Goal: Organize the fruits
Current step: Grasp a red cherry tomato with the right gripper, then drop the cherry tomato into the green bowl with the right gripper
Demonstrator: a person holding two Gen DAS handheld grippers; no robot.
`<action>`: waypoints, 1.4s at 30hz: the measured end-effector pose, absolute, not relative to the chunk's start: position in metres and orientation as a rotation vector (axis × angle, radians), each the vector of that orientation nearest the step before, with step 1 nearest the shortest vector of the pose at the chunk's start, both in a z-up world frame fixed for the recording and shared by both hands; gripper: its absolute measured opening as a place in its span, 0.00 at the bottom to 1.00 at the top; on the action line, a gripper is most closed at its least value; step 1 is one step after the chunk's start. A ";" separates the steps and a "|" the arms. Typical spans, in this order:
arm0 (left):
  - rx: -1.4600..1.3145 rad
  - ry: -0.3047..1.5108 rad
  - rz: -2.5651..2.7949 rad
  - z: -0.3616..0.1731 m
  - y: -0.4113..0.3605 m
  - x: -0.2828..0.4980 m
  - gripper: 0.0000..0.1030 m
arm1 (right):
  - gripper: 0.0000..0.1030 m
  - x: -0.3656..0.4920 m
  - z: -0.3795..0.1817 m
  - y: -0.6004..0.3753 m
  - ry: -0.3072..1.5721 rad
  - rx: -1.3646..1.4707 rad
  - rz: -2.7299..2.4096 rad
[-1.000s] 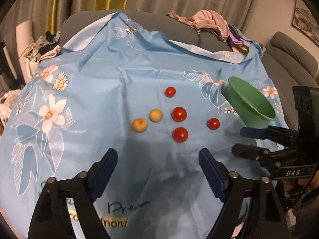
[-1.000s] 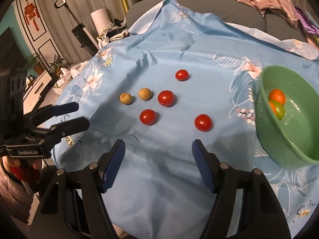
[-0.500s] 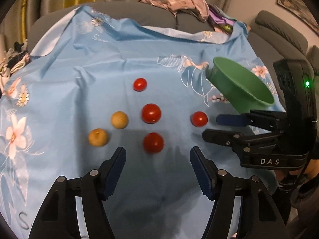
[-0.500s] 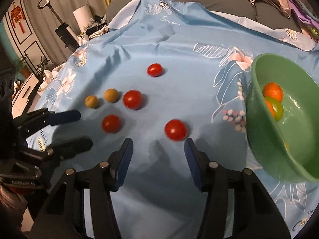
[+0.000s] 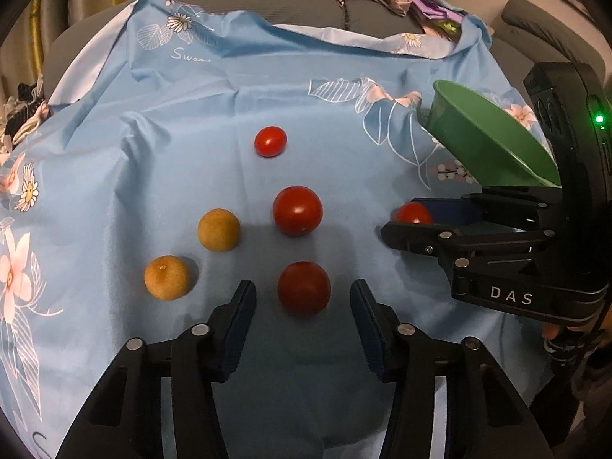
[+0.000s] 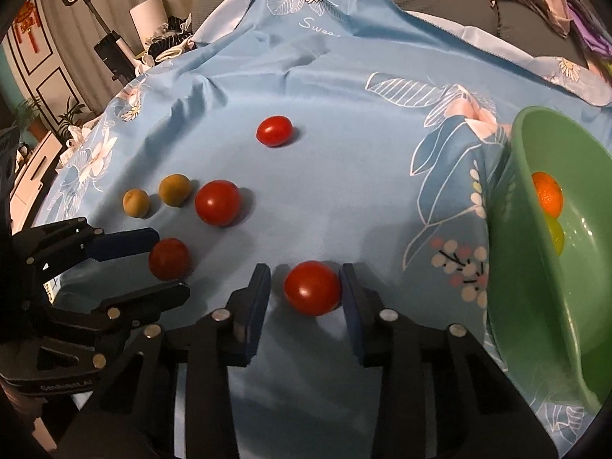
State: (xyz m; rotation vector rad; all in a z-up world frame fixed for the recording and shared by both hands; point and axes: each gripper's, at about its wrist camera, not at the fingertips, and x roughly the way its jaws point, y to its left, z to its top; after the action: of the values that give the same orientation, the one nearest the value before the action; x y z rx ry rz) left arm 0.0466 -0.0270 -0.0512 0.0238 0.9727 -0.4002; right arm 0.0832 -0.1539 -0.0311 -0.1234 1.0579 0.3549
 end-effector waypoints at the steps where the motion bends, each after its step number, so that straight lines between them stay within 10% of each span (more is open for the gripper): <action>1: 0.024 0.976 -0.396 -0.052 -0.027 0.047 0.37 | 0.34 0.084 -0.031 -0.154 1.057 -0.125 0.355; 42: 0.098 0.852 -0.479 0.021 -0.086 0.020 0.26 | 0.27 0.016 0.053 -0.225 0.811 0.006 0.288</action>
State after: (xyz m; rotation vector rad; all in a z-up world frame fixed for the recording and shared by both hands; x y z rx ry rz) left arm 0.0201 -0.0859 0.0207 0.0976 0.8519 -0.4792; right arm 0.0157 -0.2251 0.0529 0.0059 0.8111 0.2883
